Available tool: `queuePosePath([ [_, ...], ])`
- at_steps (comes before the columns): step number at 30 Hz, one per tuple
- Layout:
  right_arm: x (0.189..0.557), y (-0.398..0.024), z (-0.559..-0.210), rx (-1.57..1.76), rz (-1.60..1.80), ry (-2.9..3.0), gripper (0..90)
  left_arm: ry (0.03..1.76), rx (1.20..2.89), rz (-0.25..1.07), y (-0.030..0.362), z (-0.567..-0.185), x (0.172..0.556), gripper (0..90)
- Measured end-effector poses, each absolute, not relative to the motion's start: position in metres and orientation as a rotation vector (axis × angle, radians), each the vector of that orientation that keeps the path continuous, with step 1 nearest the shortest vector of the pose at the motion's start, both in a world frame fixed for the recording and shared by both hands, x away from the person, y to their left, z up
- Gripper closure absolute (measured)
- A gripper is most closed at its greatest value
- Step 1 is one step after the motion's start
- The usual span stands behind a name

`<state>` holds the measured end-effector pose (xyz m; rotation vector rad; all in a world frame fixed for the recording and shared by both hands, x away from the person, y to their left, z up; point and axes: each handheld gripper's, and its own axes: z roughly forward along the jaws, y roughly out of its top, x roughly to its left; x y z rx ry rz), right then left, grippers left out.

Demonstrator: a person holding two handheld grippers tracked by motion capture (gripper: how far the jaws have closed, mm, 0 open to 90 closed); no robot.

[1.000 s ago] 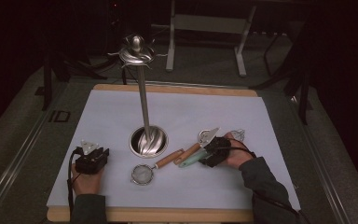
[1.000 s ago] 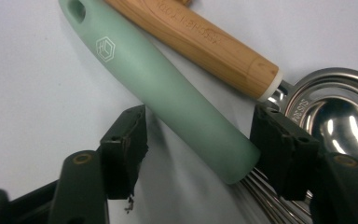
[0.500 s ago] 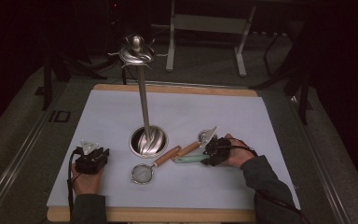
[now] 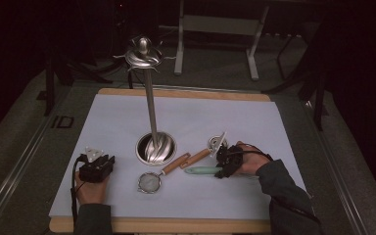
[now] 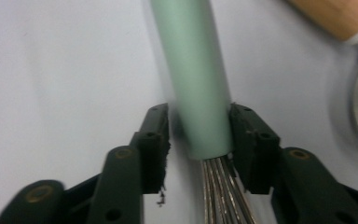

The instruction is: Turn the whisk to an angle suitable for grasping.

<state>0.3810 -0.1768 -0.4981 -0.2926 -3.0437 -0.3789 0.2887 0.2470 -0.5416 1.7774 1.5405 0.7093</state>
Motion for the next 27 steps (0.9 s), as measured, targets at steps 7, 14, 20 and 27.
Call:
queuePosePath([
  [7, 0.386, -0.171, -0.497, -0.262, -0.256, -3.053, 66.1, 1.538, 1.778, 0.711, 0.247, -0.542, 0.289, 70.7],
  [14, 0.378, -0.164, -0.494, -0.203, -0.18, -3.061, 68.3, 1.538, 1.777, 0.711, 0.247, -0.541, 0.288, 70.7],
  [20, 0.372, -0.166, -0.49, -0.187, -0.266, -3.055, 68.7, 1.538, 1.777, 0.713, 0.247, -0.542, 0.288, 70.6],
  [27, 0.373, -0.174, -0.479, -0.21, -0.433, -3.048, 68.8, 1.541, 1.778, 0.712, 0.247, -0.542, 0.289, 70.6],
])
